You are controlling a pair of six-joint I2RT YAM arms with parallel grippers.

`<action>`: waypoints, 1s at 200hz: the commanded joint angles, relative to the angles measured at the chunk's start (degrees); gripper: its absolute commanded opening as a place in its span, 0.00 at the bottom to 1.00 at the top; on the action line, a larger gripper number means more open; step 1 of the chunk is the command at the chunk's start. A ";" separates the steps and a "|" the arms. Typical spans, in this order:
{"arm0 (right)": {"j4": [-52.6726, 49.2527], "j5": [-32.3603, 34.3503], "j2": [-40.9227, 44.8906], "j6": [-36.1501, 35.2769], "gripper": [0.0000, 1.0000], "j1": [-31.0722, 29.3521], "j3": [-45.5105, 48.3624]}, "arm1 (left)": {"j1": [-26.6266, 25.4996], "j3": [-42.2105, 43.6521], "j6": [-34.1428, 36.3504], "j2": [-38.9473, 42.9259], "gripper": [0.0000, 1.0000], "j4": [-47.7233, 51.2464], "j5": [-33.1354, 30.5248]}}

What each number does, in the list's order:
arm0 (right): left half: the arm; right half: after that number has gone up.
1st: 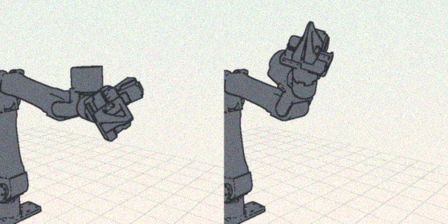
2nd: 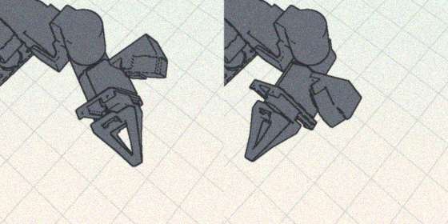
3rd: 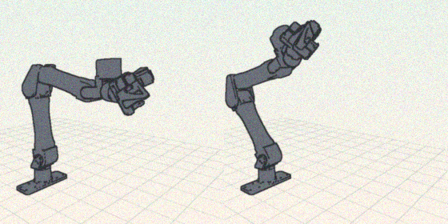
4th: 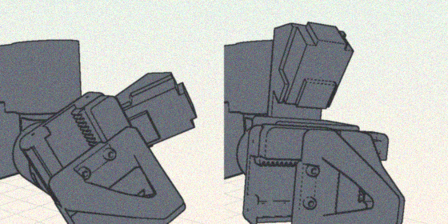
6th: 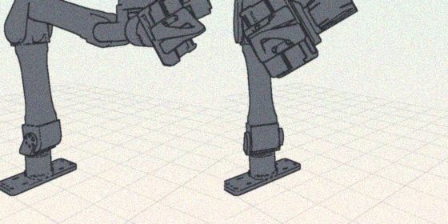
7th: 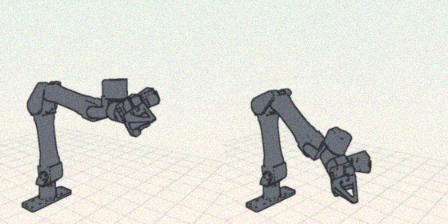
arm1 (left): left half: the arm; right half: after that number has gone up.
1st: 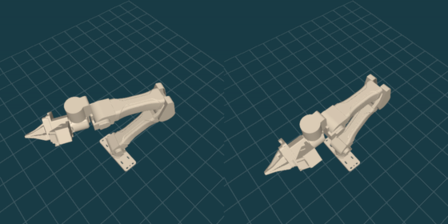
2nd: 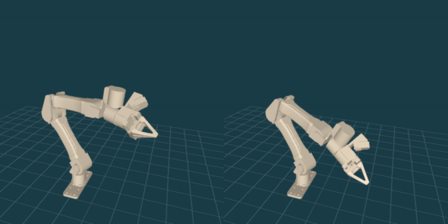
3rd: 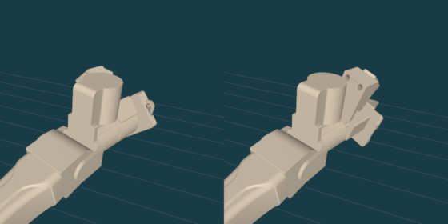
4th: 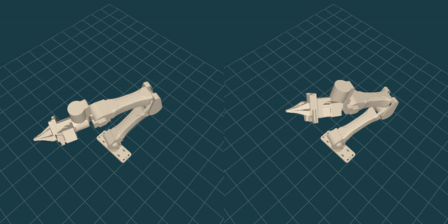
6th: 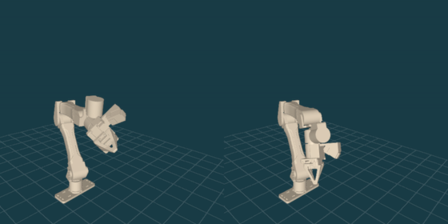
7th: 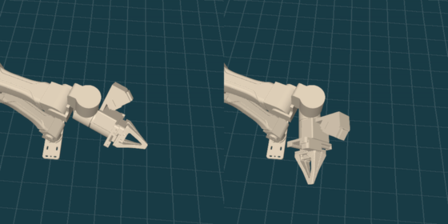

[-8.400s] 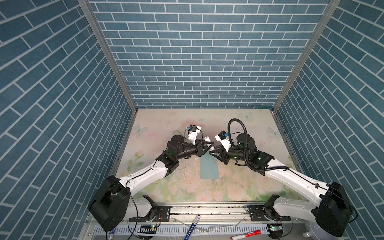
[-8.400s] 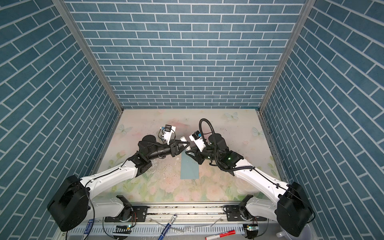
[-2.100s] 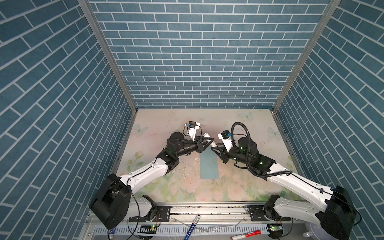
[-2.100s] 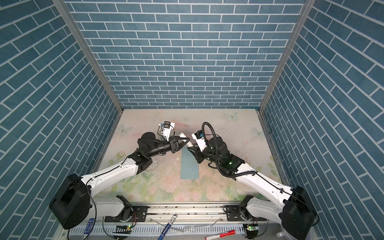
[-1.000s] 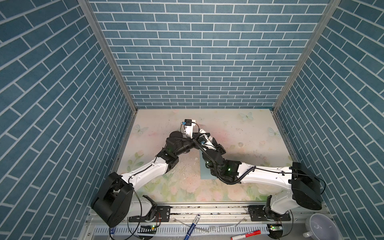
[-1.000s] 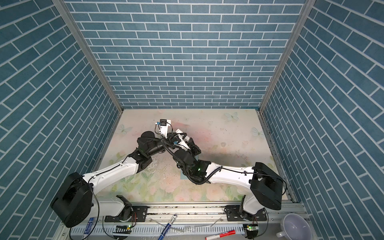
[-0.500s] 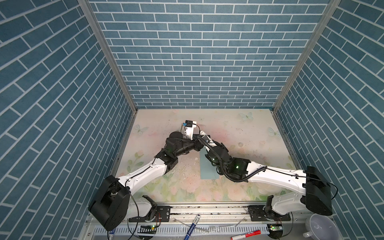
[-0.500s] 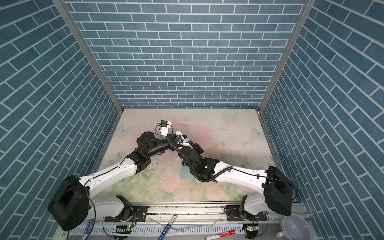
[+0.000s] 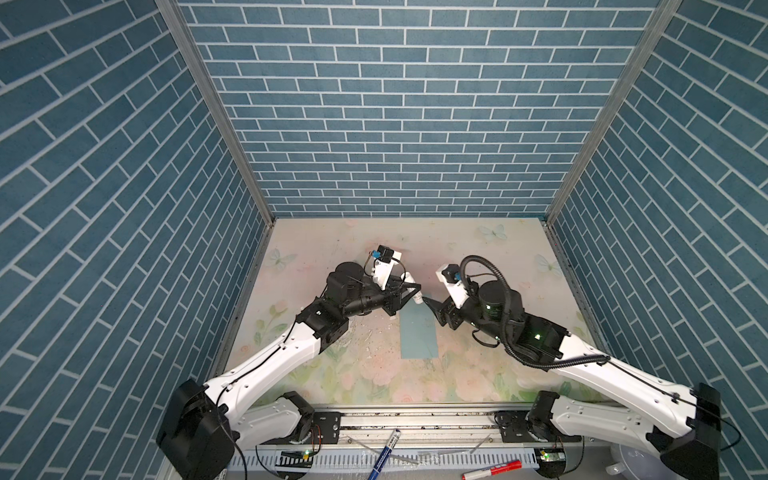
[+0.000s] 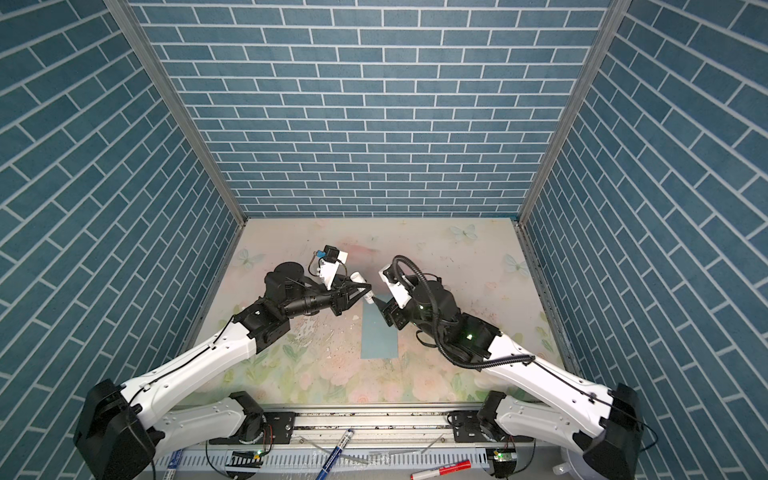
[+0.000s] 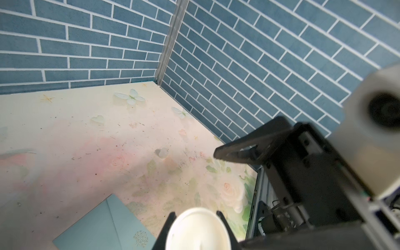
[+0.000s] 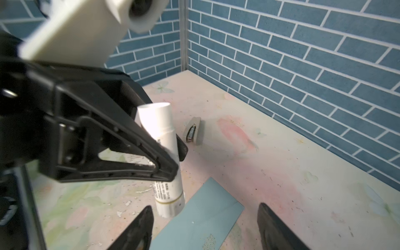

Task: Place the letter into the envelope and seal it

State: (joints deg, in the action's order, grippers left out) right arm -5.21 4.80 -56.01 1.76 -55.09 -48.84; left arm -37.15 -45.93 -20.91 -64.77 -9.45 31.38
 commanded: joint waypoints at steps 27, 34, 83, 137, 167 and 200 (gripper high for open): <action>-3.75 -12.51 6.55 4.20 0.78 3.52 1.83 | 0.05 -2.95 11.49 1.64 0.00 8.63 3.22; -3.87 -13.22 6.53 4.30 0.79 3.69 1.54 | 0.01 -2.86 12.56 1.86 0.00 8.83 2.80; -5.79 -14.91 3.74 5.34 0.81 4.67 -0.16 | -0.03 -3.40 16.69 2.52 0.00 10.42 1.96; -5.55 -15.06 2.08 5.99 0.81 5.10 -1.35 | -0.72 -3.55 21.90 2.29 0.00 14.53 -3.12; -6.64 -8.41 2.38 6.65 0.81 5.43 -0.63 | -2.07 -3.05 23.03 0.70 0.00 14.98 -9.79; -5.90 0.45 5.05 8.79 0.81 6.59 2.33 | -5.35 2.88 22.06 -2.41 0.00 4.75 -16.53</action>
State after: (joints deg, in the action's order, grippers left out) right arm -11.60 -2.85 -53.45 7.38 -49.56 -48.12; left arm -40.05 -47.09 0.67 -65.08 2.42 21.93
